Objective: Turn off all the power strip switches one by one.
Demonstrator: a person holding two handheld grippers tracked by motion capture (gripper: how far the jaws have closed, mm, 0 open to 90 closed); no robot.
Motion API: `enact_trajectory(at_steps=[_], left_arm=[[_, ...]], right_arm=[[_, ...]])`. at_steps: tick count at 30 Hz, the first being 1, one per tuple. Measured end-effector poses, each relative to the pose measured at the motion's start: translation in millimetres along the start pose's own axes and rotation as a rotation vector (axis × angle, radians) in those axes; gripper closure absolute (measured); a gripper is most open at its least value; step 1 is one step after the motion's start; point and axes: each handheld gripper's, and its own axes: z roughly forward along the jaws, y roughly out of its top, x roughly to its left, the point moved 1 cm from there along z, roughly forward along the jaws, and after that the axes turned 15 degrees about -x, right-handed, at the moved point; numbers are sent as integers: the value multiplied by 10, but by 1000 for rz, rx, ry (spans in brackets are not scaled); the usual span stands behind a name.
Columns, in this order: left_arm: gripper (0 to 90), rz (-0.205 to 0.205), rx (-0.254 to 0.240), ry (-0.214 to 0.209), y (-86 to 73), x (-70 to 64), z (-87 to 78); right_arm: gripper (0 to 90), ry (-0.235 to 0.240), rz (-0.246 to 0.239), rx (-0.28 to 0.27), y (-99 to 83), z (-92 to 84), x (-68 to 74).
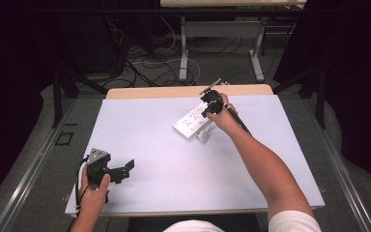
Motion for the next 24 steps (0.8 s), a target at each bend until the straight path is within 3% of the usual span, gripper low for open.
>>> enact_trajectory(at_steps=[3,4,8,9,11,12,15,16,17,24], left_arm=[[3,-3,-2,1,1,2,-2],[3,-4,-1,0,1,2,-3],[3,0,2,-2,-1,0,2],[3,2,2,-4,0,0,2],[3,2,0,-4,1,-1,2],[3,1,0,-2,2,0,1],[3,-3,0,-1,2,0,-2],[3,-3,1,-1,2,0,-2],[3,-4,0,-2,2,-1,-2],[3,-7,-4,-4,3,2,-2]], right_arm=[[900,14,12,-2,-4,10,42],[900,19,-8,-12,-8,26,39],[900,27,-13,-12,-17,50,83],[900,15,-22,49,1,26,93],[900,29,-16,-7,-23,73,108],[900,22,-10,16,-19,67,121],[900,28,-17,14,-33,100,126],[900,26,-15,41,-27,87,135],[900,28,-11,21,-38,107,143],[900,25,-26,40,-52,144,147]])
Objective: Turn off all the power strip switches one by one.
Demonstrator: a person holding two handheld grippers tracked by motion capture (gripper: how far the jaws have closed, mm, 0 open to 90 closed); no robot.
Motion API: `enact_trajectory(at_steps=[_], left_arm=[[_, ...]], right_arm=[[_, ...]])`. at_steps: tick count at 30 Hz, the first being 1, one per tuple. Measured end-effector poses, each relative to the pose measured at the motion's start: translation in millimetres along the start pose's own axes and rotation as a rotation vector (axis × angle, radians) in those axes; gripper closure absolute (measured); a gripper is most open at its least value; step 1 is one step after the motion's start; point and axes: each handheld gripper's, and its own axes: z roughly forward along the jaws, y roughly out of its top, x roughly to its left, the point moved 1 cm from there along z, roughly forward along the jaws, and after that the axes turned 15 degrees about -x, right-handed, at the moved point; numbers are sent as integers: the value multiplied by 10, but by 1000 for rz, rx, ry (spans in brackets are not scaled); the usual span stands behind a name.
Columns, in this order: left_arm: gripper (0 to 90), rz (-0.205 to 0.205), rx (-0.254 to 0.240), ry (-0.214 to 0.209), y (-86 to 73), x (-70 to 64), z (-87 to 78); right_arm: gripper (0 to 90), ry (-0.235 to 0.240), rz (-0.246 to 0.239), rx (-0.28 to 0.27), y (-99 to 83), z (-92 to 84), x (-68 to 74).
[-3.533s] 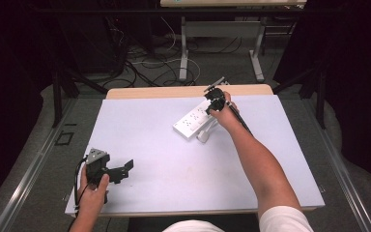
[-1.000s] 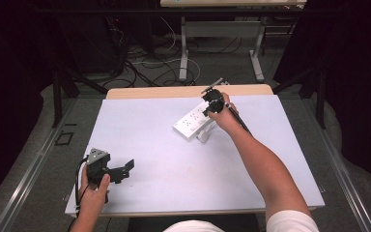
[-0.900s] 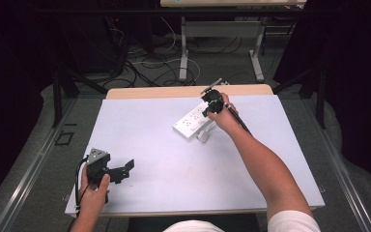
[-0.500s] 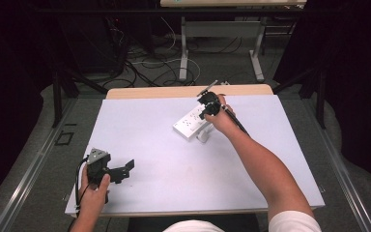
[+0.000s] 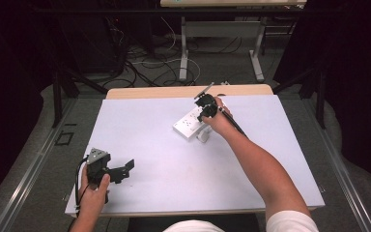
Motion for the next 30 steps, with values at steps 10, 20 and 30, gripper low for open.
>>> enact_trajectory(at_steps=[10,20,30], left_arm=[[3,-3,-2,-1,2,3,-5],[3,-4,-1,-2,2,0,-3],[3,-4,-2,-3,1,-1,-3]], right_arm=[[900,-5,-2,4,-22,76,43],[900,10,-9,-6,-21,80,26],[900,-4,-8,-4,-25,81,38]])
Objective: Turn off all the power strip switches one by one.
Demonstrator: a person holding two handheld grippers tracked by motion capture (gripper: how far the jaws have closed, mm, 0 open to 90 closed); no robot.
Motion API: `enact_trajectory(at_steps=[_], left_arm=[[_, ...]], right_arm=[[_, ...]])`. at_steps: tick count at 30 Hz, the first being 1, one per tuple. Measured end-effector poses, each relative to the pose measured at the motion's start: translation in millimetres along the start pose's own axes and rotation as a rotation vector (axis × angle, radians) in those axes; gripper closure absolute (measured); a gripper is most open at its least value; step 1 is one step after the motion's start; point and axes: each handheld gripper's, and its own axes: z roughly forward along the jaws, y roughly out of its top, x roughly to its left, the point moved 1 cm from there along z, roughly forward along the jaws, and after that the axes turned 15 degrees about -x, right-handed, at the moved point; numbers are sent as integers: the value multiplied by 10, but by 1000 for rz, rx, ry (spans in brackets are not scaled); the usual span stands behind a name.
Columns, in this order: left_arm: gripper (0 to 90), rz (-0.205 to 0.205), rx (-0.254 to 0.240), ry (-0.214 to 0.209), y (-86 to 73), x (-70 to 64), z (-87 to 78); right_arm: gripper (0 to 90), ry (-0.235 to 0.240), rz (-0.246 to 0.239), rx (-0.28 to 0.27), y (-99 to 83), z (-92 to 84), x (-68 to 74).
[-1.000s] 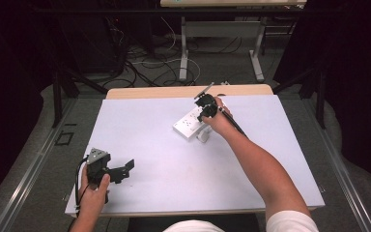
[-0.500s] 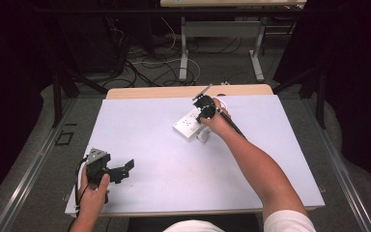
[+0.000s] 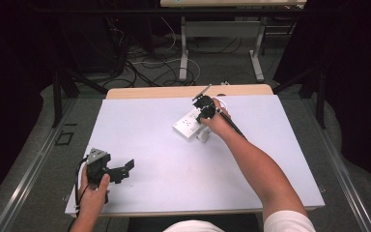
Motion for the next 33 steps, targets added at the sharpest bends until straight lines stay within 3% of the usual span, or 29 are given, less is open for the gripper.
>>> enact_trajectory(at_steps=[33], left_arm=[[3,4,5,0,-3,-2,0]], right_arm=[[900,20,0,5,-15,12,-12]])
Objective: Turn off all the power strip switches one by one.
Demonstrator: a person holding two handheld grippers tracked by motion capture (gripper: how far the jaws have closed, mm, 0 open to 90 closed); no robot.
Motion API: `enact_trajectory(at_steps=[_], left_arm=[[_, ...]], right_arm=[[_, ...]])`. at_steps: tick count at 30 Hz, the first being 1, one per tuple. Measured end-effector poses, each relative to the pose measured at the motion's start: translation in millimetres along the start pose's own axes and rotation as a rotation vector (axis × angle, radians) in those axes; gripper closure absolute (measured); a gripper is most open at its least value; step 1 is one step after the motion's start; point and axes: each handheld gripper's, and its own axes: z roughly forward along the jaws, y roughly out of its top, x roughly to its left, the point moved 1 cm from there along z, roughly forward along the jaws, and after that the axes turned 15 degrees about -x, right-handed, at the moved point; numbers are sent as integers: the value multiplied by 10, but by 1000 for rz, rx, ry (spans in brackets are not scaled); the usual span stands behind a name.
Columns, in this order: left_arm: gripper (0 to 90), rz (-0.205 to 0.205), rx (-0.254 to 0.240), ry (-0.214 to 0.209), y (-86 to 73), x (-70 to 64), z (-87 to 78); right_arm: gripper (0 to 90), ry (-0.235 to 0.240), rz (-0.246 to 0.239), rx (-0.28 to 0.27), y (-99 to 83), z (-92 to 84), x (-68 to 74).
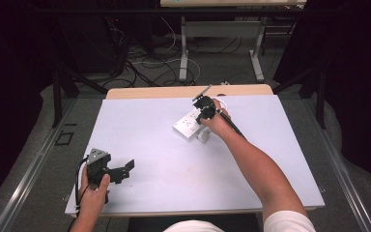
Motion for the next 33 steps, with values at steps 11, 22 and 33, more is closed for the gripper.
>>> enact_trajectory(at_steps=[11,22,33], left_arm=[[3,4,3,0,1,-2,4],[2,3,2,2,0,1,5],[3,4,-1,0,3,-2,2]], right_arm=[[900,-4,-15,-9,20,-69,22],[900,4,-17,-28,64,-203,90],[900,39,-70,2,76,-221,282]])
